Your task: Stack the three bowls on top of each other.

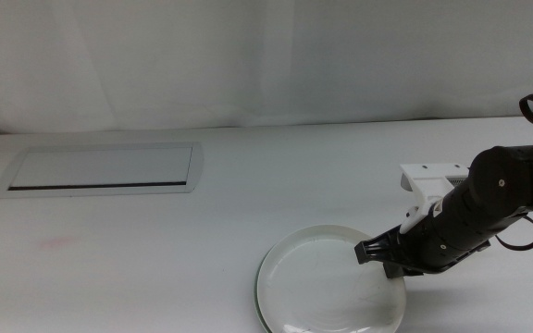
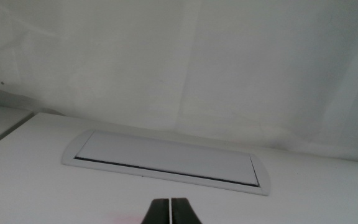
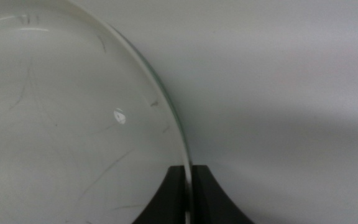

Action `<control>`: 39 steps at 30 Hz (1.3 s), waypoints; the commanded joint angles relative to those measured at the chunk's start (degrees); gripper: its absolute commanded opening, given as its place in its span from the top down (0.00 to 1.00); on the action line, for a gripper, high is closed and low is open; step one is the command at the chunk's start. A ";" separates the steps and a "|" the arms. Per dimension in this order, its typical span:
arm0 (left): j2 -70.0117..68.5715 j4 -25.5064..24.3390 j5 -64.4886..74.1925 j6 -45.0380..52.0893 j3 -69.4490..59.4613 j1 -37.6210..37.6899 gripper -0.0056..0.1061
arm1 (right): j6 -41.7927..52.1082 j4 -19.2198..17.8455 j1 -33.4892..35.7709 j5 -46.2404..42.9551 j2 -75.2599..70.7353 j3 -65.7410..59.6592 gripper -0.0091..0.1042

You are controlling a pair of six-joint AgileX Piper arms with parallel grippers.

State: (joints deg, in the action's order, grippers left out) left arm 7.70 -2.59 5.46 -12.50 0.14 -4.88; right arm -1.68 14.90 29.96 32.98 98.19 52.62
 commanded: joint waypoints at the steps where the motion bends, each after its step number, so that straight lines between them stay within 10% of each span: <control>1: -0.30 0.01 -0.30 -0.56 -2.25 -0.18 0.98 | 0.15 -0.54 0.28 -0.62 0.37 -0.08 0.94; 5: -0.30 0.01 -0.30 -0.56 -2.25 -0.18 0.98 | 0.49 -0.35 0.28 -1.23 0.27 0.53 0.72; 10: -0.30 0.01 -0.08 -0.56 -2.25 -0.18 0.98 | 0.98 -0.97 0.28 0.79 -0.76 3.98 0.01; 15: -0.30 0.01 -0.27 -0.56 -2.25 -0.18 0.98 | 1.08 -5.82 0.28 2.88 -3.66 8.34 0.01; 25: -0.30 0.01 -0.27 -0.56 -2.25 -0.18 0.98 | -9.69 -32.54 -16.55 7.73 -18.64 15.08 0.01; 31: -0.30 0.01 -0.27 -0.56 -2.25 -0.18 0.98 | -0.70 -27.26 -29.36 9.02 -26.51 14.44 0.01; 39: -0.30 0.01 -0.27 -0.56 -2.25 -0.18 0.98 | 1.68 -24.34 -29.78 -2.58 -43.52 1.33 0.02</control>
State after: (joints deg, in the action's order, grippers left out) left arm 7.70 -2.59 5.46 -12.61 0.14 -4.88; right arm -0.89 -9.62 0.51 33.60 58.24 57.37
